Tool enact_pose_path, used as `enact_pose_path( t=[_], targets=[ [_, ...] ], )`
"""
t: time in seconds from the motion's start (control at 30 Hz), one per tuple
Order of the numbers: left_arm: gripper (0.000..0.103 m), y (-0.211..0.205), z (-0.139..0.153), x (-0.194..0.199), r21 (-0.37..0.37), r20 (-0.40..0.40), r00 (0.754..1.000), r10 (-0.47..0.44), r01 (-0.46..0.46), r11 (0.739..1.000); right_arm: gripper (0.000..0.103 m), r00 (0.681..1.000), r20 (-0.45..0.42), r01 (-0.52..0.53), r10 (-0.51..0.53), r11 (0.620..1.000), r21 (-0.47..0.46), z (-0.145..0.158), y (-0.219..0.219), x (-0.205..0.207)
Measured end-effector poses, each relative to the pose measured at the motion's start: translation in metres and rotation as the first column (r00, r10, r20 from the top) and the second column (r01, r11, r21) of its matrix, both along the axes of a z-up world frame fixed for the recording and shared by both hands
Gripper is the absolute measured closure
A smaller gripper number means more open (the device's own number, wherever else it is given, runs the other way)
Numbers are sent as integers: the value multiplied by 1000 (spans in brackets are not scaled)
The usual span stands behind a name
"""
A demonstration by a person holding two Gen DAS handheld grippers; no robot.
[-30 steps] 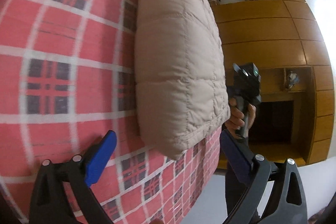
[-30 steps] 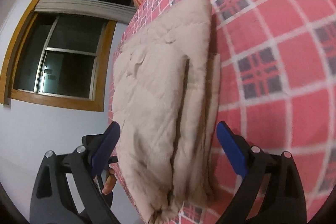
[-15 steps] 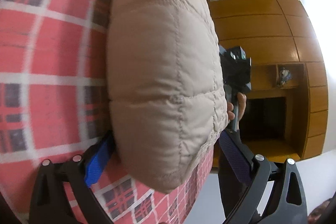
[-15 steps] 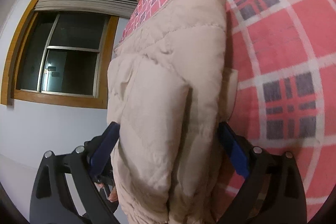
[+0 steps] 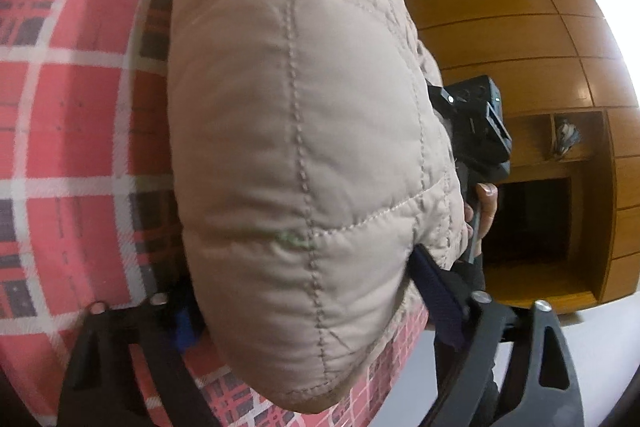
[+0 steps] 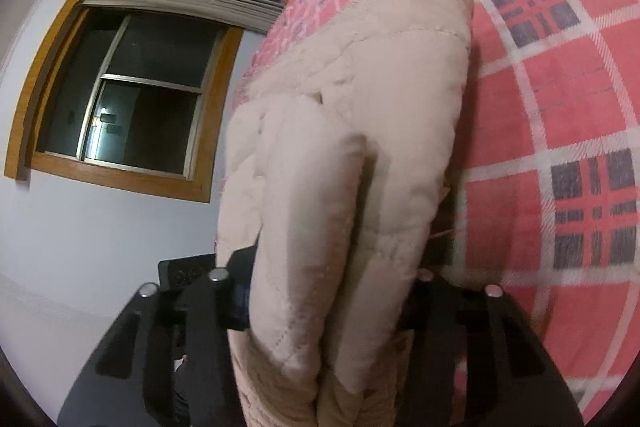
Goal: Fold large clothes
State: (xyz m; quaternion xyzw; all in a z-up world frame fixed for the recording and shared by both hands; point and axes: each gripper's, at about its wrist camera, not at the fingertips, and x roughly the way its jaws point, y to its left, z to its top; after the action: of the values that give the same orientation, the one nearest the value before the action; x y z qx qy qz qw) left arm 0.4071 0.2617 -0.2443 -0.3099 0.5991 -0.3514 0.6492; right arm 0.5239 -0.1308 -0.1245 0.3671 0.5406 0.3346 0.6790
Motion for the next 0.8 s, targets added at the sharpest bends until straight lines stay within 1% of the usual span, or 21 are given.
enact_pose_path(
  t=[0.13, 0.23, 0.33, 0.4, 0.47, 0.57, 0.63, 0.7, 0.73, 0.77, 0.8],
  targets=[
    [21, 13, 19, -13, 3, 24, 1000, -14, 14, 1000, 62, 999, 37, 5, -5, 1000, 22, 16, 7, -14],
    [21, 26, 37, -30, 27, 38, 999, -34, 33, 999, 62, 998, 71, -4, 1, 1000, 31, 34, 27, -37],
    [21, 47, 52, -61, 72, 43, 998, -54, 51, 996, 62, 996, 89, -22, 17, 998, 51, 42, 48, -63],
    [21, 67, 60, -88, 94, 43, 997, -60, 55, 994, 62, 995, 96, -49, 42, 997, 64, 44, 73, -88],
    [21, 84, 62, -111, 92, 48, 997, -59, 54, 994, 62, 993, 100, -71, 64, 995, 68, 42, 91, -107],
    [21, 112, 57, -147, 96, 58, 997, -53, 47, 994, 62, 991, 89, -109, 102, 991, 84, 33, 120, -131],
    [21, 127, 46, -163, 92, 51, 998, -42, 37, 995, 62, 990, 65, -132, 127, 988, 83, 20, 139, -144],
    [20, 140, 27, -173, 91, 24, 1000, -17, 15, 996, 62, 990, 43, -141, 138, 988, 68, 7, 151, -150],
    [18, 140, 20, -172, 105, 15, 1000, -13, 12, 994, 59, 990, 14, -141, 140, 988, 57, -6, 158, -152],
    [16, 136, 12, -171, 112, 3, 1000, -13, 13, 994, 56, 989, 5, -145, 145, 989, 39, -12, 161, -153],
    [14, 136, 1, -172, 98, -14, 1000, -15, 17, 995, 49, 990, 0, -144, 144, 989, 24, -20, 163, -153]
  ],
)
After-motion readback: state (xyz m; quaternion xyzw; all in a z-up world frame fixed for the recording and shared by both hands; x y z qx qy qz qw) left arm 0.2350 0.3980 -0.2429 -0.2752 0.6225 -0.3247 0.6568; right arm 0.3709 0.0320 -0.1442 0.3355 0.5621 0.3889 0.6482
